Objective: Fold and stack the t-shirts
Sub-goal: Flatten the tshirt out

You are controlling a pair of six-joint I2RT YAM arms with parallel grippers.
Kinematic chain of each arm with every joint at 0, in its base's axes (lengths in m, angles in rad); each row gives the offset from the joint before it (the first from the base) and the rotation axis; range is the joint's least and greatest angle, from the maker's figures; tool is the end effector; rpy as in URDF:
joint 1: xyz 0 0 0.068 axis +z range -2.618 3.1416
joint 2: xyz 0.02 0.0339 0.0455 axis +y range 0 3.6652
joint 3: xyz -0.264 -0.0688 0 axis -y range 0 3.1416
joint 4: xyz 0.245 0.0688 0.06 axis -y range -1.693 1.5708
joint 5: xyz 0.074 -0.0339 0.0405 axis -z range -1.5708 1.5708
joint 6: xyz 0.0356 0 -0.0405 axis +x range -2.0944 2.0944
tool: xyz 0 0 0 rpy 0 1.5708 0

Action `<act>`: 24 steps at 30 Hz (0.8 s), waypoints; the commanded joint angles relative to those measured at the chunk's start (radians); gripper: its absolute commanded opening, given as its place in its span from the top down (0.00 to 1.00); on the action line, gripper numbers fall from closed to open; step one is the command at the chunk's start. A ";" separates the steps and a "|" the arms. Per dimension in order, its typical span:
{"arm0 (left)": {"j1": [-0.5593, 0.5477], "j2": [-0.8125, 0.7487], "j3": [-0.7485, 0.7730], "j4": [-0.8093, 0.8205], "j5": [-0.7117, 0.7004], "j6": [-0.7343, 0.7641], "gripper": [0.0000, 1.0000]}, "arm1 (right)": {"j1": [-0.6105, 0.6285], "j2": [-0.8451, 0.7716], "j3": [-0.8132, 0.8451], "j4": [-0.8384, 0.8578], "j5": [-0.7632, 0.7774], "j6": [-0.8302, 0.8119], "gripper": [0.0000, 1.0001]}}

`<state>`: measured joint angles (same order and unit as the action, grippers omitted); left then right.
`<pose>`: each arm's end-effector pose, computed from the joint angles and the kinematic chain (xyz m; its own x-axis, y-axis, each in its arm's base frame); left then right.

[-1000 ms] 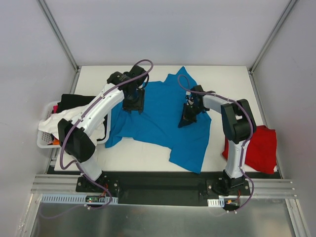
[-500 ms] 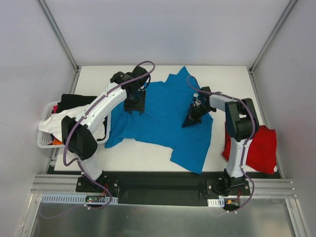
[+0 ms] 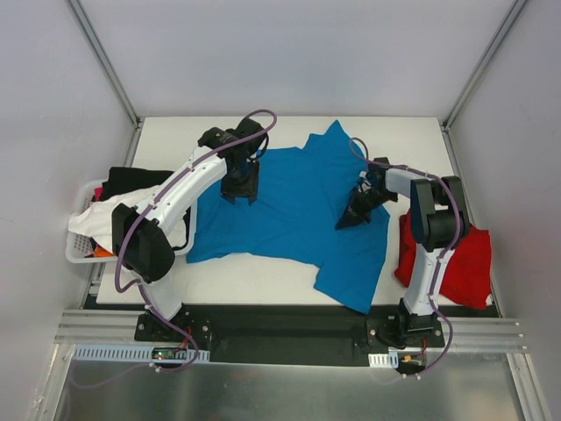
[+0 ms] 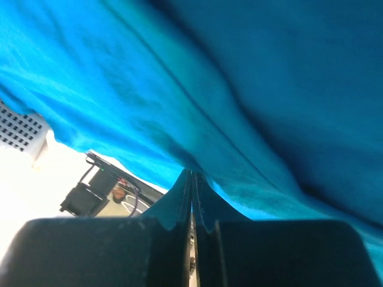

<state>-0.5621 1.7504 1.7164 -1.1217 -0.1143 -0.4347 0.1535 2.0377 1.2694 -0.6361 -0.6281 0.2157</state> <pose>0.3052 -0.1875 0.3248 -0.9089 0.0780 -0.4097 0.1189 0.9901 -0.0752 0.3661 0.0778 0.1207 -0.9991 0.0207 -0.0378 -0.0062 0.7988 0.6015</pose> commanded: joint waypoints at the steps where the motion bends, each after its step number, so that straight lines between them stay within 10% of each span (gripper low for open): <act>1: -0.001 -0.002 0.017 -0.012 -0.004 0.001 0.55 | -0.080 -0.047 0.016 -0.056 0.054 -0.051 0.99; 10: -0.004 -0.002 0.014 -0.009 0.005 0.002 0.55 | -0.085 -0.078 0.099 -0.143 0.013 -0.110 0.99; 13: -0.021 -0.040 -0.004 -0.009 0.021 -0.006 0.48 | -0.043 -0.228 0.047 -0.146 0.027 -0.108 0.38; 17: -0.039 -0.206 -0.232 0.013 0.086 -0.073 0.40 | -0.002 -0.588 -0.157 -0.177 0.120 -0.122 0.04; 24: -0.044 -0.353 -0.488 0.104 0.149 -0.108 0.31 | 0.034 -1.120 -0.488 -0.264 0.335 -0.072 0.04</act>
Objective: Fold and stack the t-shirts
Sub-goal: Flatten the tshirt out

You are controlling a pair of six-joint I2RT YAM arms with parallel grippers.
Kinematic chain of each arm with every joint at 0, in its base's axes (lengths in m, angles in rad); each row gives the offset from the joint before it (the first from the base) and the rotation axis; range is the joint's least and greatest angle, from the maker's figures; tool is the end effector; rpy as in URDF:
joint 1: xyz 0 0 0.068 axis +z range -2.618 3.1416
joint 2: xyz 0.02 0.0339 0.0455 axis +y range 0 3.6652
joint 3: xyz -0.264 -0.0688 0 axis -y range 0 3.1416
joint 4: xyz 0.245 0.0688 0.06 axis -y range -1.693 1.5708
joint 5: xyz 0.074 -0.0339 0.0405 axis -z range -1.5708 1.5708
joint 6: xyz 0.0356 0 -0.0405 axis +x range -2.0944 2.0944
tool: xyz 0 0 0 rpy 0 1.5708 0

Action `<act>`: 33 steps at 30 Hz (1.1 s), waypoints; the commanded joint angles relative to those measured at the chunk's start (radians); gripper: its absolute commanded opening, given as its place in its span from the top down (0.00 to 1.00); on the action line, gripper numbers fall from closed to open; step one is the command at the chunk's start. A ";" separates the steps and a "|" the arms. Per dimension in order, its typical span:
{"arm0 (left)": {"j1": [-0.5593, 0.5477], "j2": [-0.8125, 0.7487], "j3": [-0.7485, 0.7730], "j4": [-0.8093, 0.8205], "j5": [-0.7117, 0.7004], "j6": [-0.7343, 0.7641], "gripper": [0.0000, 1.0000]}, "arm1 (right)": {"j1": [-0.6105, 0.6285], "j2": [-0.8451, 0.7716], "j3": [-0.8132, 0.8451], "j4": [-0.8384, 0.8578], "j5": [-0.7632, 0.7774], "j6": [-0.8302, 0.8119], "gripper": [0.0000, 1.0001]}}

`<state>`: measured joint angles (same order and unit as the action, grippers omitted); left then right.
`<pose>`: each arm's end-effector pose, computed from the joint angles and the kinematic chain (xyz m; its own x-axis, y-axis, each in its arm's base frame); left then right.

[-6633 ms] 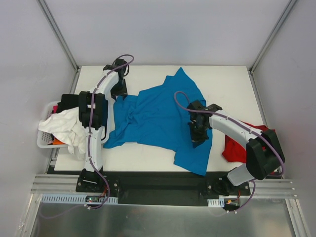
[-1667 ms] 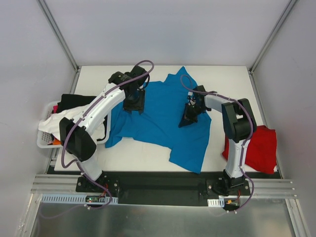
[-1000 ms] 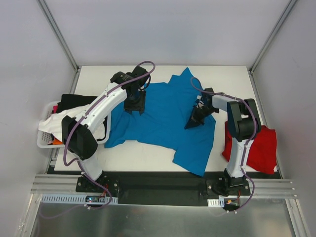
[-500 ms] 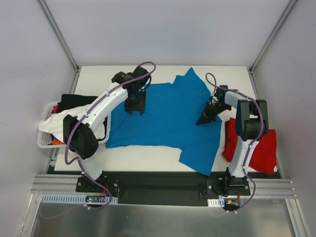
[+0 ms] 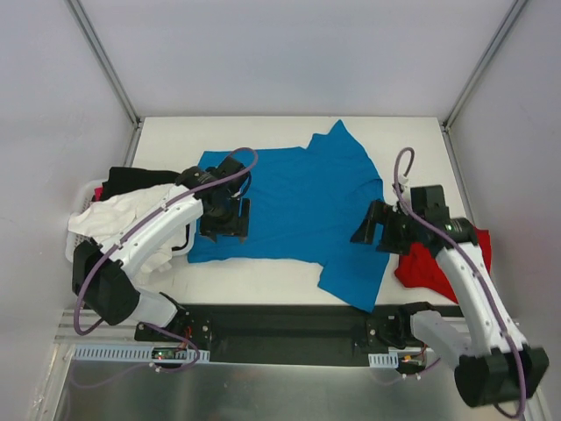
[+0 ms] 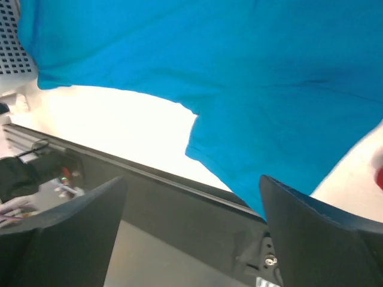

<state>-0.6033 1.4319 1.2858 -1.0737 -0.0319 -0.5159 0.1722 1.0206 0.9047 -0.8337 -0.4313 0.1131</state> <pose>0.2248 -0.1535 0.2958 -0.9479 0.0543 -0.3139 0.1040 0.9842 -0.1436 0.1887 0.0479 0.2833 -0.8407 -0.0421 -0.5399 -0.3024 0.8636 0.4035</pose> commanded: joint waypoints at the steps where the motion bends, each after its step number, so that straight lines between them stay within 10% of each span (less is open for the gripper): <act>1: -0.007 -0.037 -0.071 0.070 0.075 -0.024 0.31 | 0.013 -0.114 -0.133 -0.067 0.163 0.033 0.04; 8: -0.012 -0.230 -0.291 0.141 0.087 -0.104 0.53 | 0.020 -0.252 -0.173 -0.125 0.227 0.095 0.01; 21: -0.010 -0.304 -0.324 0.098 0.133 -0.053 0.46 | 0.020 -0.588 -0.371 -0.268 0.252 0.261 0.01; 33: -0.010 -0.265 -0.257 0.070 0.112 -0.013 0.44 | 0.033 -0.513 -0.323 -0.243 0.218 0.280 0.11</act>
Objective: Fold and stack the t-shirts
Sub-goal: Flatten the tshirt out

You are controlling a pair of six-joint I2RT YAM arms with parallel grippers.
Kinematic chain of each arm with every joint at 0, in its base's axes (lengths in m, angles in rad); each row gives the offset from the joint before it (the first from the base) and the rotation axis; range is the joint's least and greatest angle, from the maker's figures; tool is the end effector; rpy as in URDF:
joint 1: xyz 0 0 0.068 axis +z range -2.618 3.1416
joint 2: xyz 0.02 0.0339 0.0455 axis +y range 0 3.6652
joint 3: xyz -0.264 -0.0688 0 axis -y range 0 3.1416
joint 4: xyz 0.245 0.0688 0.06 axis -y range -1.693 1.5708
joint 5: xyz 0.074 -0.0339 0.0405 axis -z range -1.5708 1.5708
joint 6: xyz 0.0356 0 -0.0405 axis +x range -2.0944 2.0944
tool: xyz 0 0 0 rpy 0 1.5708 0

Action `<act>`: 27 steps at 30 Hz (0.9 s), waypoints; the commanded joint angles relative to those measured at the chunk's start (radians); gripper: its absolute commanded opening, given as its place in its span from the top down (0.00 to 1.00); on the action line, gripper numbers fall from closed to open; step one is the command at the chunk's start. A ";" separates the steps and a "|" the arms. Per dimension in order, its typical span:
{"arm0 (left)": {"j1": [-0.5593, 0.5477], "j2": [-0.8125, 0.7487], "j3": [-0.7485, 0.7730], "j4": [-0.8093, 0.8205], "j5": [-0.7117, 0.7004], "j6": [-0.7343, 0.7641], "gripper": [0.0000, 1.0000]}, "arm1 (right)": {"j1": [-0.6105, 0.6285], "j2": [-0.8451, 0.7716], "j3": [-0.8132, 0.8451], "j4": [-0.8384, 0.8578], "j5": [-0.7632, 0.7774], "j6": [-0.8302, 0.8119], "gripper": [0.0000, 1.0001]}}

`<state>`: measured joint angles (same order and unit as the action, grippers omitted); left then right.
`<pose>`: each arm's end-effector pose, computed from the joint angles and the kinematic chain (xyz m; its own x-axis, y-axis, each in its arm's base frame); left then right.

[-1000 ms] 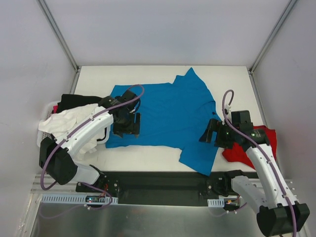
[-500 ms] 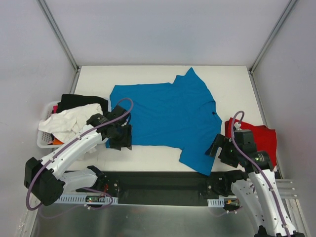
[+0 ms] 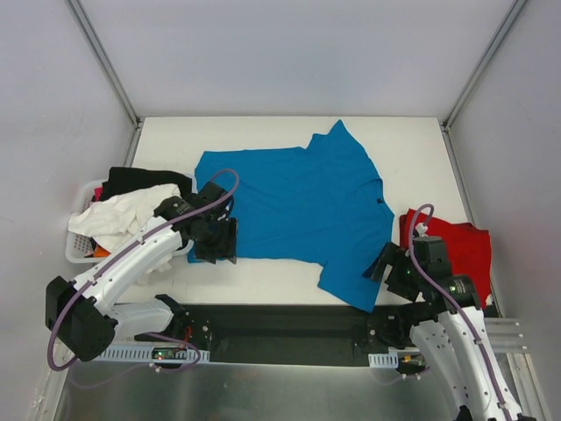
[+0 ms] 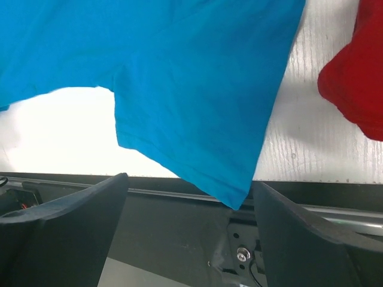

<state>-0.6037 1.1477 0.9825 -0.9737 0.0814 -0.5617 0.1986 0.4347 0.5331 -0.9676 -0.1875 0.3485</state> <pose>0.1704 -0.1210 0.2737 -0.9491 0.0096 -0.3149 0.1044 0.9527 -0.2855 0.0858 0.0240 0.2252 -0.8103 0.1792 -0.5580 -0.0373 0.9344 0.3542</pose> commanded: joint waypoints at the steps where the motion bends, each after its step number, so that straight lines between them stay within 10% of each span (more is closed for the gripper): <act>1: -0.011 0.029 0.059 -0.030 -0.006 0.034 0.43 | 0.005 0.108 0.065 -0.108 -0.020 0.035 0.11; 6: -0.008 0.191 0.111 -0.030 -0.054 0.034 0.39 | 0.013 0.390 0.220 -0.054 -0.032 -0.015 0.24; 13: 0.100 0.648 0.564 -0.031 -0.105 0.106 0.50 | 0.018 0.824 0.509 0.134 -0.067 -0.075 0.99; 20: 0.280 0.971 1.027 -0.066 -0.062 0.166 0.96 | 0.002 1.306 1.002 0.095 -0.069 -0.160 0.99; 27: 0.364 1.073 1.186 -0.014 -0.055 0.204 0.89 | -0.002 1.653 1.412 0.066 -0.157 -0.155 0.99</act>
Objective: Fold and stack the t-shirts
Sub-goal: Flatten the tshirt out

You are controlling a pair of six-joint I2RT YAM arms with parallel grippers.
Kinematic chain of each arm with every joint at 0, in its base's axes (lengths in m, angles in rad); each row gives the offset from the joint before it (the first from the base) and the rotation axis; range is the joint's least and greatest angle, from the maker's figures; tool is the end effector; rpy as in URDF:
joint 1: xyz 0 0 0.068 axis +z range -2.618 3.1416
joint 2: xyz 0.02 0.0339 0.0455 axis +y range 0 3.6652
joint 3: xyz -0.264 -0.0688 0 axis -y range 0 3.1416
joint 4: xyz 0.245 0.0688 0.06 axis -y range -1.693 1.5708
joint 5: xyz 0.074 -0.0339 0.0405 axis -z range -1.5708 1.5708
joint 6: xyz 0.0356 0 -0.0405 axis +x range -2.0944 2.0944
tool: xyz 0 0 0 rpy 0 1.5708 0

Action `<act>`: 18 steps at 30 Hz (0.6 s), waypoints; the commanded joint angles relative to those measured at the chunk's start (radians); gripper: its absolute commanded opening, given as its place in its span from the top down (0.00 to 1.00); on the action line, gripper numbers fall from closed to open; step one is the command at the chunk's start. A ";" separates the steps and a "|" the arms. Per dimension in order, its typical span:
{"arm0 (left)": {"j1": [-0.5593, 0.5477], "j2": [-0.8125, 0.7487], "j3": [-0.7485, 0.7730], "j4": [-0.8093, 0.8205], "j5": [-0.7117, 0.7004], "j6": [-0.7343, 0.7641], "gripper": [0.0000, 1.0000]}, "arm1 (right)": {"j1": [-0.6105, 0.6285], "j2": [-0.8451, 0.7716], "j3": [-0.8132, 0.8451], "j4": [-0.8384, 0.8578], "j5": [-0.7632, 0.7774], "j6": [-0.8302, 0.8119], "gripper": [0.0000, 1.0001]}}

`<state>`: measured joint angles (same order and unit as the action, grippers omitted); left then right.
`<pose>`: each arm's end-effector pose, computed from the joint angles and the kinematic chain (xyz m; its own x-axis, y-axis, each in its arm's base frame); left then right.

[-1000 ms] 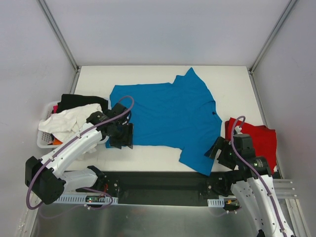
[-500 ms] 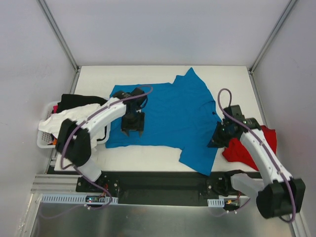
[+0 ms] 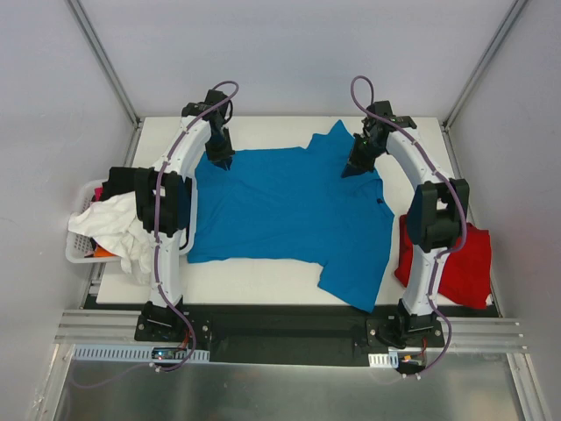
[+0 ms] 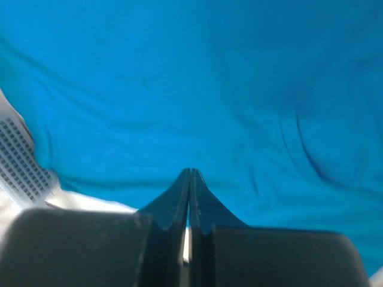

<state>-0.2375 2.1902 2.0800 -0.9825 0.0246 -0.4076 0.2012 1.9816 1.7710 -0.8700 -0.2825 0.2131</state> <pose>0.4603 -0.1123 0.2638 -0.8898 -0.1923 -0.4137 -0.1160 0.9724 -0.2024 0.4179 0.0954 0.2675 -0.9127 0.0211 -0.4081 -0.1304 0.9314 0.3399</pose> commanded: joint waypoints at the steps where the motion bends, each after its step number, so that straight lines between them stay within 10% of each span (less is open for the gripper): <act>1: 0.001 0.052 0.106 -0.002 -0.002 0.059 0.89 | -0.005 0.143 0.206 -0.024 -0.075 -0.021 0.99; 8: 0.049 0.117 0.117 0.001 0.150 0.046 0.86 | -0.017 0.367 0.352 0.086 -0.242 0.025 0.99; 18: 0.090 -0.027 -0.205 0.042 0.324 0.024 0.86 | 0.010 0.246 0.038 0.310 -0.372 0.034 0.99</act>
<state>-0.1452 2.2948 2.0136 -0.9401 0.2798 -0.3824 0.1928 2.3428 1.9049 -0.6506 -0.5652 0.2470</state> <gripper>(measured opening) 0.141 0.013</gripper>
